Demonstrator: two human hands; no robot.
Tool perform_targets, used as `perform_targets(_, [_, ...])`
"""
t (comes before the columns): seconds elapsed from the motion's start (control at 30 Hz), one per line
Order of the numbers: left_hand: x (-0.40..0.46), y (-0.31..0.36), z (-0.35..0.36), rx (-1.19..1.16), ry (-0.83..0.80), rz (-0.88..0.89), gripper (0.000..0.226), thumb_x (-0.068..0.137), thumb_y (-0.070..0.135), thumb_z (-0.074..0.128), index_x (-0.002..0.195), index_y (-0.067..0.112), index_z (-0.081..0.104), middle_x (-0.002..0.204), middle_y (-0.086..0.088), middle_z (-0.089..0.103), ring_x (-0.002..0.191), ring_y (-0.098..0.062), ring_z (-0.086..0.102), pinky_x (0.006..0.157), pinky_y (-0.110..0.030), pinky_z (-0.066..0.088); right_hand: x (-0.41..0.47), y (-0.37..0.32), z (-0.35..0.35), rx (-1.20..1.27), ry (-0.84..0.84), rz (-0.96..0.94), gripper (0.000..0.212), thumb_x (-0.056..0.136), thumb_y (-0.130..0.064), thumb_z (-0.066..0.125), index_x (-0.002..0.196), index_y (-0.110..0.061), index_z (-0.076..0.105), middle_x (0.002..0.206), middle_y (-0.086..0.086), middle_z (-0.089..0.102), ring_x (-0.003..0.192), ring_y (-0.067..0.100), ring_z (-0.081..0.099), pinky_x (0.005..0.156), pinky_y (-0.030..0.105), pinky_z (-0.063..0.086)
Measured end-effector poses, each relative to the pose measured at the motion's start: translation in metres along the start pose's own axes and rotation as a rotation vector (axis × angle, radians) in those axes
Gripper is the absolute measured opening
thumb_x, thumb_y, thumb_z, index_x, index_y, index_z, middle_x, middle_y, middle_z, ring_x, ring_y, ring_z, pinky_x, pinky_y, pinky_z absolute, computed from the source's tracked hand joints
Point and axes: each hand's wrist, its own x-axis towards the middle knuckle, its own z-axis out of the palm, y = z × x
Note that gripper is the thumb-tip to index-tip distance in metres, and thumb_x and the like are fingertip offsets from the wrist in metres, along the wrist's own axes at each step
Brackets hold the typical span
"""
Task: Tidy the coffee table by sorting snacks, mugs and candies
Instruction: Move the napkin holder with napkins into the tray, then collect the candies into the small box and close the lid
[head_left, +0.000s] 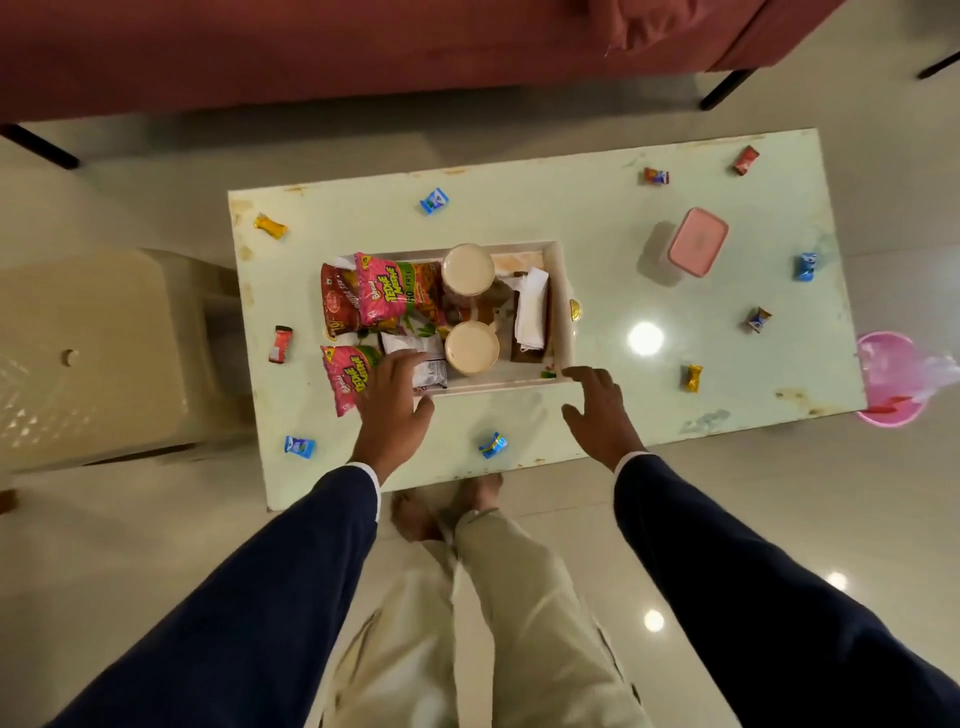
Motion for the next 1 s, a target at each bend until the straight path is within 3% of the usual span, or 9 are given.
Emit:
perform_targets(0.17, [0.0, 0.026, 0.017, -0.155, -0.042, 0.063, 0.049, 0.089, -0.001, 0.062, 0.136, 0.012, 0.055, 0.136, -0.009, 0.053, 0.125, -0.025, 0.052, 0.105, -0.04, 0.043, -0.004, 0.007, -0.019, -0.052, 0.008, -0.048, 0.054, 0.09, -0.005, 0.061, 0.142, -0.017, 0.048, 0.142, 0.011, 0.044, 0.129, 0.034, 0.044, 0.109, 0.044, 0.039])
perform_targets(0.3, [0.011, 0.047, 0.046, -0.371, -0.169, -0.016, 0.042, 0.094, -0.002, 0.052, 0.128, 0.022, 0.06, 0.128, 0.006, 0.063, 0.111, -0.011, 0.062, 0.097, -0.028, 0.049, 0.022, 0.029, -0.053, -0.114, 0.06, -0.069, 0.054, 0.09, -0.006, 0.061, 0.141, -0.015, 0.048, 0.143, 0.012, 0.044, 0.128, 0.035, 0.045, 0.109, 0.043, 0.038])
perform_targets(0.4, [0.015, 0.066, 0.084, -0.401, -0.272, -0.067, 0.036, 0.096, 0.003, 0.051, 0.114, 0.03, 0.064, 0.112, 0.014, 0.071, 0.1, -0.001, 0.066, 0.087, -0.016, 0.048, 0.053, 0.051, -0.085, -0.179, 0.136, -0.076, 0.053, 0.089, -0.009, 0.062, 0.14, -0.014, 0.048, 0.143, 0.011, 0.043, 0.126, 0.036, 0.045, 0.105, 0.042, 0.039])
perform_targets(0.53, [0.019, 0.101, 0.145, -0.394, -0.306, -0.142, 0.033, 0.096, 0.002, 0.054, 0.111, 0.03, 0.065, 0.108, 0.01, 0.072, 0.089, 0.003, 0.067, 0.077, -0.006, 0.043, 0.108, 0.091, -0.134, -0.316, 0.188, -0.116, 0.059, 0.088, -0.016, 0.063, 0.144, -0.01, 0.042, 0.151, 0.013, 0.037, 0.137, 0.037, 0.037, 0.11, 0.041, 0.033])
perform_targets(0.6, [0.026, 0.127, 0.173, -0.395, -0.296, -0.171, 0.033, 0.095, -0.001, 0.055, 0.112, 0.026, 0.066, 0.108, 0.005, 0.072, 0.088, 0.003, 0.067, 0.078, -0.007, 0.044, 0.131, 0.115, -0.159, -0.339, 0.196, -0.116, 0.063, 0.088, -0.019, 0.063, 0.145, -0.01, 0.039, 0.153, 0.012, 0.033, 0.14, 0.036, 0.035, 0.109, 0.042, 0.034])
perform_targets(0.77, [0.058, 0.182, 0.223, -0.422, -0.257, -0.277, 0.036, 0.094, -0.004, 0.05, 0.115, 0.02, 0.066, 0.114, -0.004, 0.072, 0.097, -0.017, 0.068, 0.08, -0.022, 0.046, 0.181, 0.158, -0.206, -0.186, 0.257, -0.065, 0.076, 0.086, -0.035, 0.07, 0.149, -0.013, 0.034, 0.151, 0.012, 0.032, 0.131, 0.039, 0.042, 0.097, 0.053, 0.048])
perform_targets(0.9, [0.082, 0.21, 0.246, -0.441, -0.211, -0.308, 0.033, 0.095, 0.0, 0.051, 0.117, 0.021, 0.066, 0.115, 0.0, 0.071, 0.097, -0.014, 0.068, 0.075, -0.02, 0.044, 0.215, 0.161, -0.219, -0.058, 0.198, -0.017, 0.105, 0.078, -0.058, 0.073, 0.159, -0.027, 0.013, 0.153, 0.01, 0.028, 0.132, 0.04, 0.043, 0.095, 0.055, 0.049])
perform_targets(1.0, [0.09, 0.221, 0.253, -0.436, -0.209, -0.312, 0.032, 0.097, 0.002, 0.051, 0.12, 0.02, 0.065, 0.115, 0.001, 0.071, 0.096, -0.013, 0.069, 0.073, -0.017, 0.044, 0.233, 0.142, -0.212, -0.105, 0.119, -0.03, 0.117, 0.07, -0.074, 0.071, 0.158, -0.038, 0.003, 0.159, 0.013, 0.019, 0.135, 0.045, 0.038, 0.097, 0.06, 0.046])
